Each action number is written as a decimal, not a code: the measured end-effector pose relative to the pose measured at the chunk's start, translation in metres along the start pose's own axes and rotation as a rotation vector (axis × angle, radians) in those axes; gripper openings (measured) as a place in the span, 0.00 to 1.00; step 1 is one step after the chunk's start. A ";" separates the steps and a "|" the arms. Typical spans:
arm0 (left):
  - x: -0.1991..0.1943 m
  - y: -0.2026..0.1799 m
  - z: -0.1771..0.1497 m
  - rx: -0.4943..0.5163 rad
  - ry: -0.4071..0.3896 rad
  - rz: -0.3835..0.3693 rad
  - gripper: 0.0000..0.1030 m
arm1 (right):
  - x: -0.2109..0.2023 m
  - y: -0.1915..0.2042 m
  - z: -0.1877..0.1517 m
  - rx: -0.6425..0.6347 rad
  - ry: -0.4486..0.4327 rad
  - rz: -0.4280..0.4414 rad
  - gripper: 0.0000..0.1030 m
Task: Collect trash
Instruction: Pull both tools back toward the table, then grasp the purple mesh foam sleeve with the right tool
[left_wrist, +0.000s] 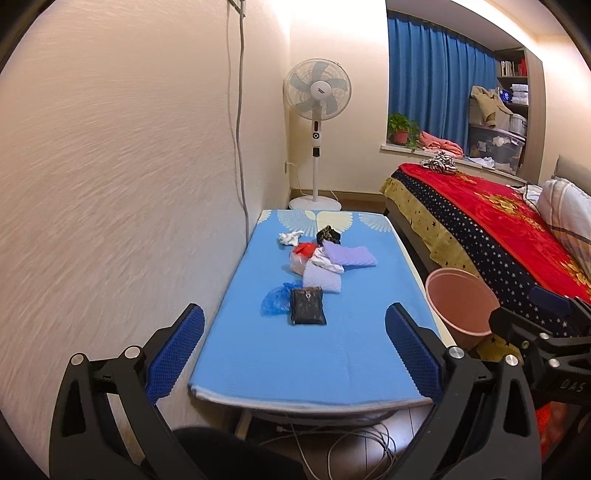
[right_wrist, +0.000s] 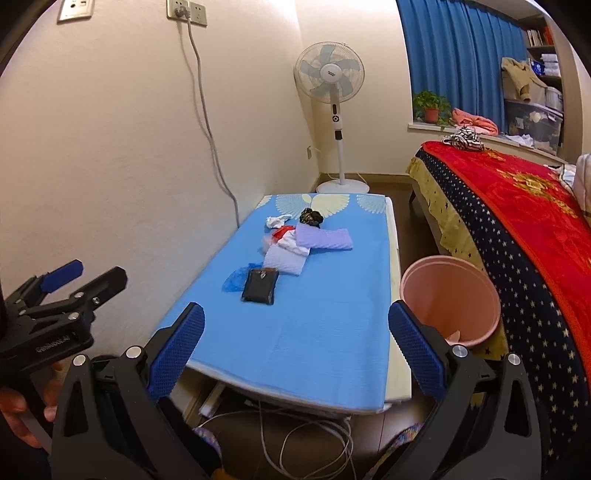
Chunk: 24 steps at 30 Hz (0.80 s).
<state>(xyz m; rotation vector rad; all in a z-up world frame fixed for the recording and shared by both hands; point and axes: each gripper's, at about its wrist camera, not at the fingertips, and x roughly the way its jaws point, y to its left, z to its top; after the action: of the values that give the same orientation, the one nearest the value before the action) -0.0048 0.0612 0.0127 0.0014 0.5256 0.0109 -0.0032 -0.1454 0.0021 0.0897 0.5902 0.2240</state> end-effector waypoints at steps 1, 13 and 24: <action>0.005 0.001 0.004 -0.002 0.000 0.001 0.92 | 0.010 0.000 0.006 -0.005 -0.004 -0.009 0.95; 0.105 0.028 0.040 -0.026 0.038 0.048 0.92 | 0.162 -0.011 0.058 0.014 -0.057 -0.115 0.94; 0.181 0.043 0.052 -0.074 0.073 0.093 0.92 | 0.336 -0.020 0.059 -0.002 0.061 -0.075 0.56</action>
<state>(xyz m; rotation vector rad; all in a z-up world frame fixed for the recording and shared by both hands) 0.1777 0.1066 -0.0334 -0.0472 0.5977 0.1212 0.3051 -0.0870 -0.1335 0.0585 0.6525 0.1551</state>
